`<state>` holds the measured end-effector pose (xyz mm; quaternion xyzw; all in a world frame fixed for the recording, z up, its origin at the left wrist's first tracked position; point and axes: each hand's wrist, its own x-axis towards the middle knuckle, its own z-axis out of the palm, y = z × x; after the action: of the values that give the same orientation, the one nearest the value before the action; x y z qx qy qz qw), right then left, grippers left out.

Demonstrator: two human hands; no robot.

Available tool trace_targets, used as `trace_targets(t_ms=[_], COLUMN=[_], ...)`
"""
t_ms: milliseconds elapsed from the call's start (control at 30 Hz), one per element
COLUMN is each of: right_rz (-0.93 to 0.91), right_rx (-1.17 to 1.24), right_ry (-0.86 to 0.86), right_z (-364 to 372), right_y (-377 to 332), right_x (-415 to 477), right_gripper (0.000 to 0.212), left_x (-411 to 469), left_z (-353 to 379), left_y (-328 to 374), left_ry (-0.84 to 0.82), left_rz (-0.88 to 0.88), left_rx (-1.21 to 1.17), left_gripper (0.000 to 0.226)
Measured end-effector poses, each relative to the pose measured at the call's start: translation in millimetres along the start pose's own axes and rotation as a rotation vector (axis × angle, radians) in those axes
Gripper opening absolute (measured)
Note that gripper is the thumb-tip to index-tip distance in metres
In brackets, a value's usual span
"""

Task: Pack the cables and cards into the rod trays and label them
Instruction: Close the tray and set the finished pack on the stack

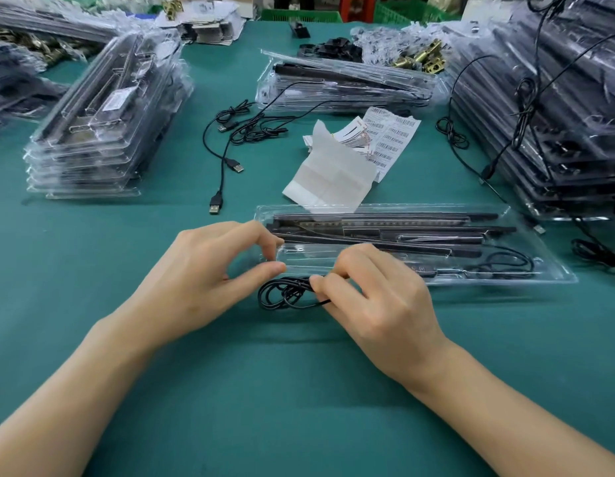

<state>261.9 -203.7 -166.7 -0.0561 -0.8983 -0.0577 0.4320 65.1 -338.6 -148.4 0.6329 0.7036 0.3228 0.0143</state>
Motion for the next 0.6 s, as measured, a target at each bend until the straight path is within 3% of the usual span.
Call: trace_targets(t_ms=[267,600], right_rz=[-0.066,-0.084], right_rx=[-0.074,0.049], right_ry=[-0.125,-0.089], right_z=[0.9,4.4], right_y=[-0.2,7.4], right_x=[-0.9,1.2], right_gripper=[0.026,0.022], left_x=[-3.8,-6.8], left_z=[1.2,4.9], left_y=[-1.1,7.2], left_ry=[-0.033,0.031], left_rz=[0.012,-0.068], left_rx=[0.024,-0.003], left_gripper=[0.024,0.028])
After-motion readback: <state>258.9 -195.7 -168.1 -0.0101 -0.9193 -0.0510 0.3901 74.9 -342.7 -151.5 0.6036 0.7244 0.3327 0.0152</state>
